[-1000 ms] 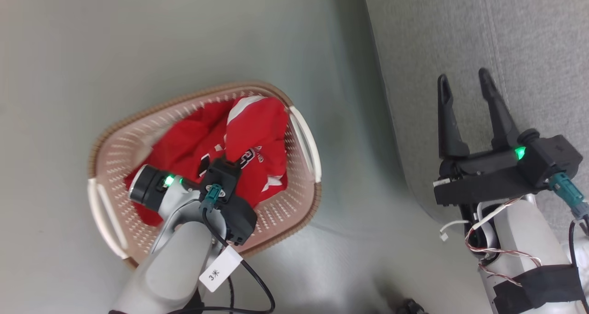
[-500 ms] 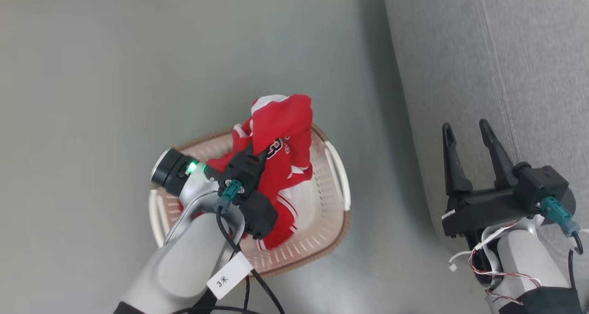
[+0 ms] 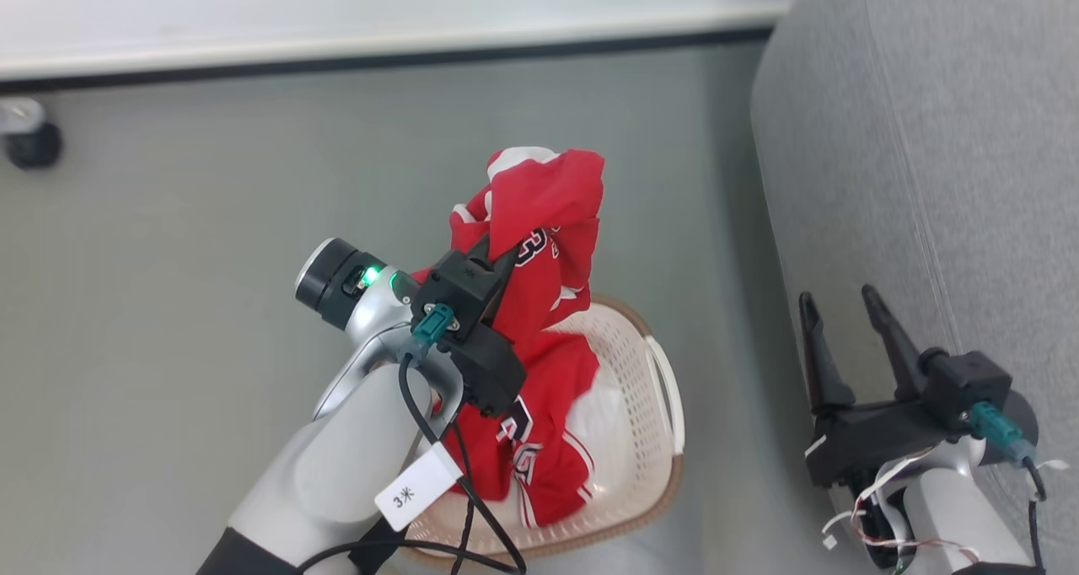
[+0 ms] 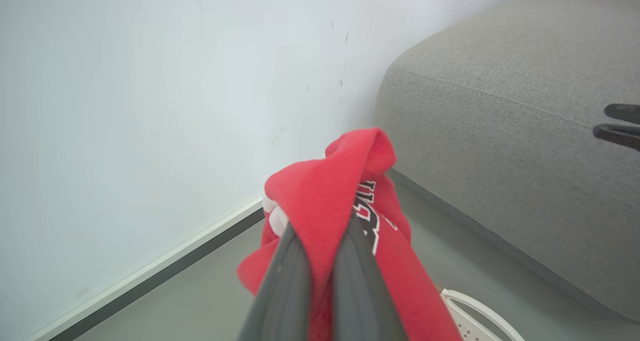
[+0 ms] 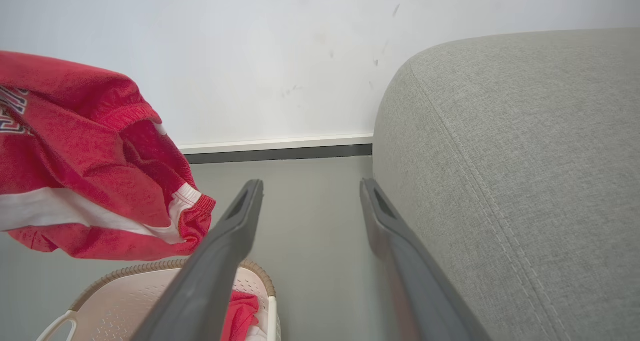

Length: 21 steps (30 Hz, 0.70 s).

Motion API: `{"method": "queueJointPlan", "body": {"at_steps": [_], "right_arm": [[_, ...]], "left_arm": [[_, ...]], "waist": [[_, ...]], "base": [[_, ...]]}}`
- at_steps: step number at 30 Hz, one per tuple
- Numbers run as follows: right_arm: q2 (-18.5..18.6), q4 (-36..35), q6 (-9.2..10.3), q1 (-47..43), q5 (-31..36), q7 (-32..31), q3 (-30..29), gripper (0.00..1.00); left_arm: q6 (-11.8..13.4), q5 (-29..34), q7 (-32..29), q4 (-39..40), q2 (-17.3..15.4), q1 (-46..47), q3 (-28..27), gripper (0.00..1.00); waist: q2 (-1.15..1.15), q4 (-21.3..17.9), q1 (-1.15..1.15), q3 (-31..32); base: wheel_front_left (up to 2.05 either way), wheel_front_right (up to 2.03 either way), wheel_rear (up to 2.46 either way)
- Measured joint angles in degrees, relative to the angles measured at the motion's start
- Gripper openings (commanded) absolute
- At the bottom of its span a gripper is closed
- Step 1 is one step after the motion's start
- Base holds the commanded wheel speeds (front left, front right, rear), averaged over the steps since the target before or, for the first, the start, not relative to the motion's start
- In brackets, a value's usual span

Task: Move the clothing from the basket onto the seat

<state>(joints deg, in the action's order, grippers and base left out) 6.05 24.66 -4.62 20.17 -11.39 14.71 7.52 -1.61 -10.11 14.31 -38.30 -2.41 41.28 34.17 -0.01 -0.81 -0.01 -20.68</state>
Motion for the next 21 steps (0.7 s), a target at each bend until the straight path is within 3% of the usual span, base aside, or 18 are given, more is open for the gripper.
{"method": "queueJointPlan", "body": {"at_steps": [21], "right_arm": [[-1.1,8.5,-1.96,-0.7,1.8,0.0,8.3,1.0]], "left_arm": [[-2.5,-5.3,-0.1,-2.3,0.2,0.8,4.0,0.0]], "waist": [[0.0,4.8,0.01,16.3]], "base": [[0.0,0.0,0.0]]}}
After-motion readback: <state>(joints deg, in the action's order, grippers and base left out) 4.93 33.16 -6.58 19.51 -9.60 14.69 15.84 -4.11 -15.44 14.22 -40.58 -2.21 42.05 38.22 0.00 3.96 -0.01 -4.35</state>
